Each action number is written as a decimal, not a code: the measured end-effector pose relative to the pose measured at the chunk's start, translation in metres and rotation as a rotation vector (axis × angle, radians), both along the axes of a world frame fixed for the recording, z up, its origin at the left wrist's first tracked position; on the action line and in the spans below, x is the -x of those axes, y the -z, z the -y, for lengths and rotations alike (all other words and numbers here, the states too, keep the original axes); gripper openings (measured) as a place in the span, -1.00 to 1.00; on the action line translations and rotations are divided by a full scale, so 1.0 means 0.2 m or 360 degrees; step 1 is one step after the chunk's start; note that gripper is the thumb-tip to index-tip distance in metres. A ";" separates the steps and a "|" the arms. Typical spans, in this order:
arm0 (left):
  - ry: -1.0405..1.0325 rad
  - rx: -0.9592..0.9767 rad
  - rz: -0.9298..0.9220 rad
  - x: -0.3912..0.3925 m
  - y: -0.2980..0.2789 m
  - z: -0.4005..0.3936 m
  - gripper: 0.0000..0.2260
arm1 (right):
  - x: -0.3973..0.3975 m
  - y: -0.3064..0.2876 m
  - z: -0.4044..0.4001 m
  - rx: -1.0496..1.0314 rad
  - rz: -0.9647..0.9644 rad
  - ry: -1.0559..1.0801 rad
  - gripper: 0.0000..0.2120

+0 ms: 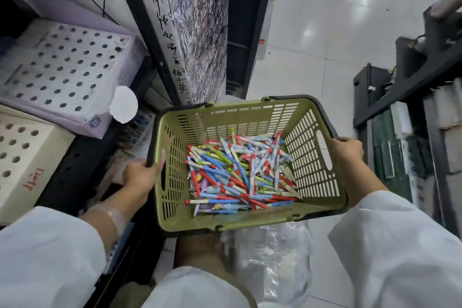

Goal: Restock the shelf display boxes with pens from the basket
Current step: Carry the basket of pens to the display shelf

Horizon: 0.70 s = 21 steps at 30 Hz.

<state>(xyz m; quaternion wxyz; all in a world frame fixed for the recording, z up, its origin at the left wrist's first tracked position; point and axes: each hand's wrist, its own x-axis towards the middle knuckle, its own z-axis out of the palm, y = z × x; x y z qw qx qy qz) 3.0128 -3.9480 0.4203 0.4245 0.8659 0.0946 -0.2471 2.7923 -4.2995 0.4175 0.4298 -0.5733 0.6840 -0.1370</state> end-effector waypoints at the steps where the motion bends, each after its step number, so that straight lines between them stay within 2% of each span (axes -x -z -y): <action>1: -0.0027 -0.0013 -0.0008 -0.04 0.04 0.04 -0.83 | -0.05 0.03 0.05 0.0005 0.0008 -0.0025 -0.78; 7: -0.0054 -0.0076 0.0012 -0.19 0.16 0.19 -0.87 | -0.35 0.12 0.28 0.0055 -0.0057 -0.0268 -0.75; 10: 0.0001 -0.0118 0.0004 -0.23 0.17 0.24 -0.77 | -0.47 0.14 0.38 0.0096 -0.0148 -0.0358 -0.73; 12: 0.0065 -0.0143 -0.0013 -0.24 0.19 0.24 -0.81 | -0.54 0.16 0.43 0.0151 -0.0187 -0.0403 -0.72; 21: 0.0110 -0.0169 -0.0091 -0.26 0.21 0.23 -0.91 | -0.58 0.17 0.45 0.0391 -0.0449 -0.0693 -0.71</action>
